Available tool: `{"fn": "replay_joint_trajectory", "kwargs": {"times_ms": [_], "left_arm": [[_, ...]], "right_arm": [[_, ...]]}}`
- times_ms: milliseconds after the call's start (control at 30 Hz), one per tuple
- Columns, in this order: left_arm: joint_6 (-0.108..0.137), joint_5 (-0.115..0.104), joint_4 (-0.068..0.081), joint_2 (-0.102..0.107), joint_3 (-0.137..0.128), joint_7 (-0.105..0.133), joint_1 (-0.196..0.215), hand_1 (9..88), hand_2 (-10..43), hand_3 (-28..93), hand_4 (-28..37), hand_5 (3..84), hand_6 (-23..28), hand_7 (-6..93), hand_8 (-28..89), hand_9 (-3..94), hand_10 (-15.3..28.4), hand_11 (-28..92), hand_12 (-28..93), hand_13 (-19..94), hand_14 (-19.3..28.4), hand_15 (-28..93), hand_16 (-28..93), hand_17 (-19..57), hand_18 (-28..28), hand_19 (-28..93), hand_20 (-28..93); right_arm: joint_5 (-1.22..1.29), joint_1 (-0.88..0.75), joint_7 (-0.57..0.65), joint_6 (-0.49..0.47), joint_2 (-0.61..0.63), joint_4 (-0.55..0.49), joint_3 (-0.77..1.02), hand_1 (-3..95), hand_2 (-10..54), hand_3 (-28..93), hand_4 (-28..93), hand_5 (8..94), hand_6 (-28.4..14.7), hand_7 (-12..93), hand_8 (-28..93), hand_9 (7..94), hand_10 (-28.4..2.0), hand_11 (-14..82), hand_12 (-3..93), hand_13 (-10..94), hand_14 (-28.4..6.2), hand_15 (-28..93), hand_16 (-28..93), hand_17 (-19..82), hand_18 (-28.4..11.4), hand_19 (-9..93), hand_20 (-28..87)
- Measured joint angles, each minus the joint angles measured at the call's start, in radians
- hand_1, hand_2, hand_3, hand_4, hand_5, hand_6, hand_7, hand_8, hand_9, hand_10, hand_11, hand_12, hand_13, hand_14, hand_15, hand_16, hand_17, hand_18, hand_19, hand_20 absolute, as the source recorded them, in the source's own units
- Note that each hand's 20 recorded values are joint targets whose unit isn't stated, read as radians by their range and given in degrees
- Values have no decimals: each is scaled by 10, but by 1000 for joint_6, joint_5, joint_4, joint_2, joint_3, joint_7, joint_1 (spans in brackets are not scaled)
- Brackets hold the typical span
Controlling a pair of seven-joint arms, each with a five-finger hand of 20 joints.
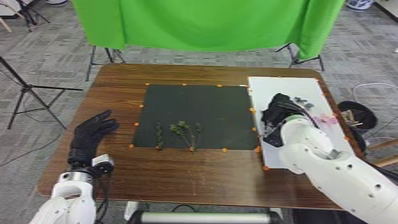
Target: Arrange flowers
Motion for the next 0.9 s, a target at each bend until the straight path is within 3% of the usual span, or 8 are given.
{"fn": "replay_joint_trajectory", "kwargs": {"times_ms": [600,700,767,800,900], "left_arm": [[0,0,0,1,1,0,-1,241,-27,731,-283,509,44,120,-78,519,148,200,85,448,171,231,-51,102,113,76,153],[0,0,0,1,1,0,-1,242,-27,731,-283,508,44,120,-79,519,149,200,85,448,172,231,-51,102,113,75,153],[0,0,0,1,1,0,-1,242,-27,731,-283,508,44,120,-78,518,148,200,85,448,171,231,-51,101,113,76,153],[0,0,0,1,1,1,-1,242,-26,730,-283,508,44,119,-78,518,148,200,85,448,171,231,-51,101,114,75,153],[0,0,0,1,1,1,-1,242,-27,732,-283,508,43,120,-78,519,147,200,85,447,171,231,-50,101,114,76,153]], "right_arm": [[-22,10,-65,15,25,-79,0,605,-95,644,-10,777,-54,324,133,937,-112,209,362,937,1,576,210,757,-35,857,418],[-22,11,-69,15,27,-82,5,582,-95,649,-4,754,-47,339,139,936,-103,165,387,937,-4,552,232,743,-36,853,422],[-21,10,-69,4,28,-86,13,461,-95,649,-14,713,-40,296,72,872,-127,229,278,936,-18,518,266,721,-48,865,415],[-19,7,-69,-14,29,-90,22,334,-95,652,-41,662,-41,217,-44,777,-166,191,205,927,-33,505,283,704,-60,879,399],[-16,-10,-67,-149,32,-113,73,241,-95,610,-54,574,-72,103,-61,673,-206,106,156,912,-53,493,280,692,-63,878,375]]}}
